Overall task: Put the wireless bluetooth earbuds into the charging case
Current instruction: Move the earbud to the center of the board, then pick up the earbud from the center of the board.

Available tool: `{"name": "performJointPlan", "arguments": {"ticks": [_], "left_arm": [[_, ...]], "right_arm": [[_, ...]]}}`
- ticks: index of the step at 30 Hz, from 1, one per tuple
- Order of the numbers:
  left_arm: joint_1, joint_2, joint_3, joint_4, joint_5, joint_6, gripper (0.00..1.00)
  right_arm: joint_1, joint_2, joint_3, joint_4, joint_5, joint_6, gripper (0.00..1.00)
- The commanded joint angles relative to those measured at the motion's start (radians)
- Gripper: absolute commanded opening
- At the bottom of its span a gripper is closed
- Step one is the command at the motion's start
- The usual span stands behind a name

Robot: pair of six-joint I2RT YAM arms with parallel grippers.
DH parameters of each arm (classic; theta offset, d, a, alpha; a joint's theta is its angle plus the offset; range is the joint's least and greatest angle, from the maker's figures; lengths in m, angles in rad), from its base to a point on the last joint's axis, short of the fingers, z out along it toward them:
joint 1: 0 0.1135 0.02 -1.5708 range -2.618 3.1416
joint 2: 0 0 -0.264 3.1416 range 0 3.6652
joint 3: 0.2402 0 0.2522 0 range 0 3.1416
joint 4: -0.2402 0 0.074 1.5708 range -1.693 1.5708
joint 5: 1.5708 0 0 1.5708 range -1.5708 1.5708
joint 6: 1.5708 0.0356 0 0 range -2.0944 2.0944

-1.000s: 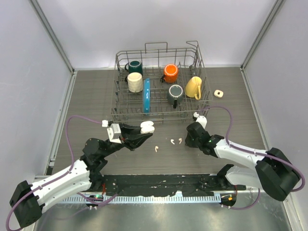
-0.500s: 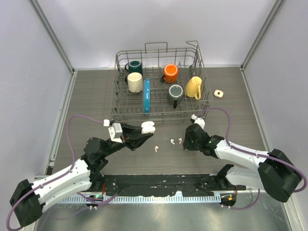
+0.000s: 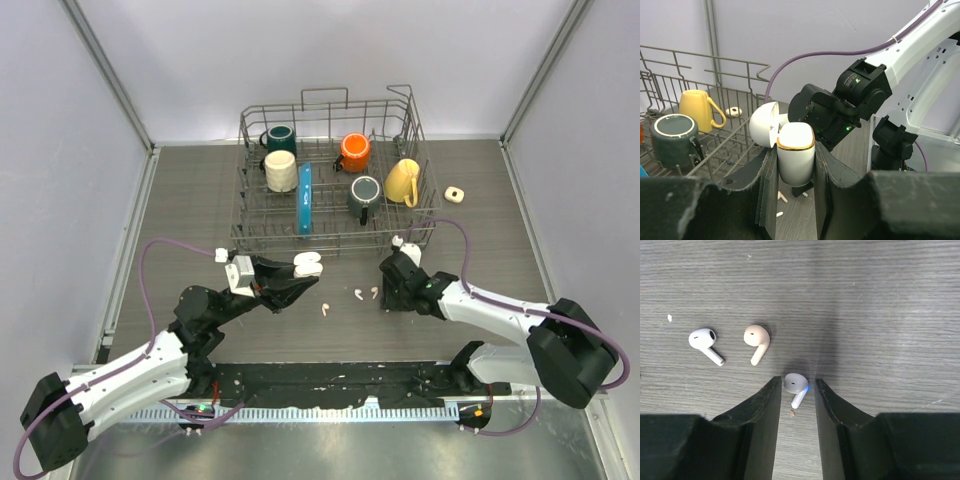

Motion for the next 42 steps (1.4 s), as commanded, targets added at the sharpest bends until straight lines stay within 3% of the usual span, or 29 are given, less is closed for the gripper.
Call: {"name": "performJointPlan", "arguments": {"ticks": [1, 23, 31, 42], "left_arm": [[-0.005, -0.014, -0.005, 0.039, -0.013, -0.001, 0.00], [-0.005, -0.039, -0.011, 0.019, -0.019, 0.001, 0.00], [-0.003, -0.037, -0.011, 0.018, -0.022, -0.001, 0.00], [-0.005, -0.034, -0.013, 0.021, -0.019, -0.013, 0.00]], "right_arm": [[0.007, 0.028, 0.040, -0.078, 0.018, -0.017, 0.38], [0.007, 0.101, 0.063, -0.062, 0.026, -0.011, 0.31], [0.009, 0.072, 0.055, -0.081, 0.024, -0.011, 0.36], [0.015, 0.061, 0.061, -0.105, 0.034, -0.007, 0.34]]}}
